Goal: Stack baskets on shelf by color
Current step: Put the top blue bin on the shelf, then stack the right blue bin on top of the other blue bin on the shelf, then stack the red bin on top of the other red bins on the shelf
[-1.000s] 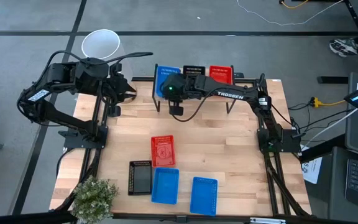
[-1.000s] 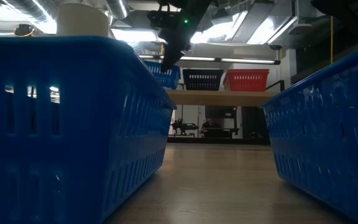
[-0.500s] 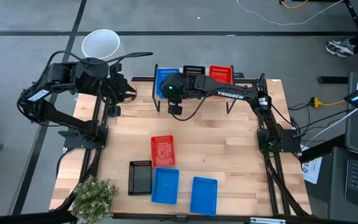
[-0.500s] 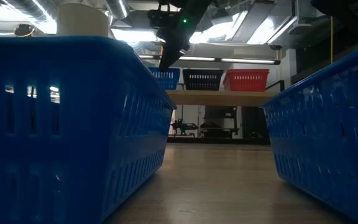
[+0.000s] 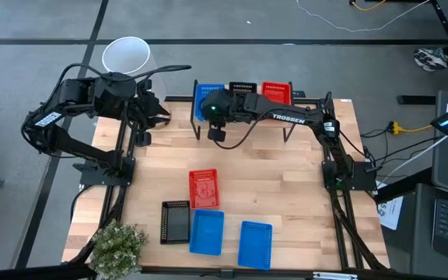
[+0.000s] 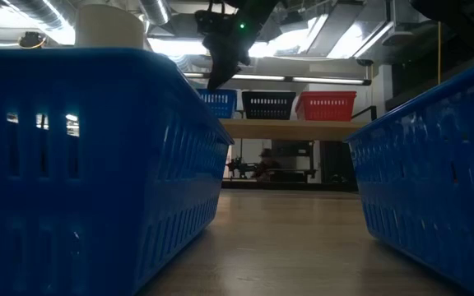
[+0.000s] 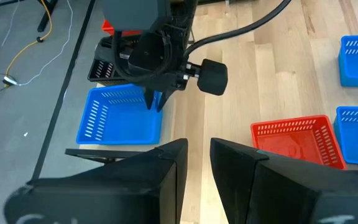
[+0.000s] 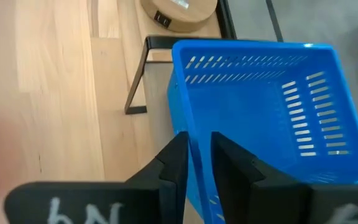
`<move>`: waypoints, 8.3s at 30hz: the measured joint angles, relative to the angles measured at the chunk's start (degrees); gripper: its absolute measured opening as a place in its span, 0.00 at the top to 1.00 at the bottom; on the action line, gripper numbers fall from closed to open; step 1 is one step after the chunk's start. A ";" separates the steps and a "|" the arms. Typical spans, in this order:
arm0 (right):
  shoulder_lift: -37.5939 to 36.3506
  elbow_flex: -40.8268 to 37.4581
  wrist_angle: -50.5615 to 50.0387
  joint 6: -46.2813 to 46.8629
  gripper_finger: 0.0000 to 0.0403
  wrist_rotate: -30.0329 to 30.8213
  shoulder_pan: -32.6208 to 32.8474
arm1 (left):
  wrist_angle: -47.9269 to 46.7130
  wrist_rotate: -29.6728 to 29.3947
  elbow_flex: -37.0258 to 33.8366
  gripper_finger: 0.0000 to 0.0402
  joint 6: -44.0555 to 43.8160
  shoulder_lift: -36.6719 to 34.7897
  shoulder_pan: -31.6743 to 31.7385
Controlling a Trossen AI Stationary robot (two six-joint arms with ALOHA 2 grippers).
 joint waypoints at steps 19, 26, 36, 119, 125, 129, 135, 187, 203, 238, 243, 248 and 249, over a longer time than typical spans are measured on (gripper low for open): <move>-7.54 9.13 -28.31 16.70 0.83 -4.08 9.02 | -5.01 1.05 0.00 0.84 -5.95 -4.17 -1.18; -8.41 5.74 -39.48 25.49 0.83 -7.48 16.20 | -5.01 2.05 0.02 0.84 -14.34 -6.26 -1.21; -12.72 -15.03 -36.95 33.79 0.83 -14.14 29.28 | 4.57 3.48 -11.91 0.84 -16.02 -1.24 -7.53; -18.81 -51.60 -1.41 42.54 0.62 -16.51 44.78 | 21.86 -1.29 -24.72 0.84 -13.60 14.23 -15.72; -18.84 -56.43 2.90 48.52 0.73 -13.67 44.76 | 21.94 -1.32 -24.72 0.84 -13.57 14.23 -15.72; -18.84 -53.99 2.97 50.51 0.96 -13.01 44.76 | 21.20 -1.91 -24.72 0.84 -13.51 14.23 -15.74; -18.84 -43.29 -0.53 46.44 0.99 -8.98 43.86 | 18.04 -5.60 -24.63 0.84 -11.19 10.55 -16.04; 2.69 13.00 -13.32 5.38 1.00 -10.99 -3.93 | 15.24 -16.51 -24.76 0.84 -7.07 -4.09 -15.87; 2.69 12.96 -11.46 3.26 0.79 -10.94 -3.92 | 14.19 -16.52 -24.76 0.84 -7.58 -4.09 -15.87; -24.79 -38.82 -21.87 44.55 0.78 -23.92 31.21 | 30.90 2.62 -49.03 0.84 -39.65 19.33 -22.92; -30.09 -48.35 -11.66 56.16 0.78 -22.62 39.07 | 45.32 1.79 -44.98 0.85 -30.81 31.44 -18.89; -31.50 -51.66 -5.20 59.80 0.78 -19.23 42.12 | 49.24 0.67 -31.44 0.85 -20.82 37.72 -15.15; -31.41 -51.92 -4.33 59.65 0.78 -17.70 42.46 | 46.76 0.69 -28.83 0.85 -19.30 38.18 -15.16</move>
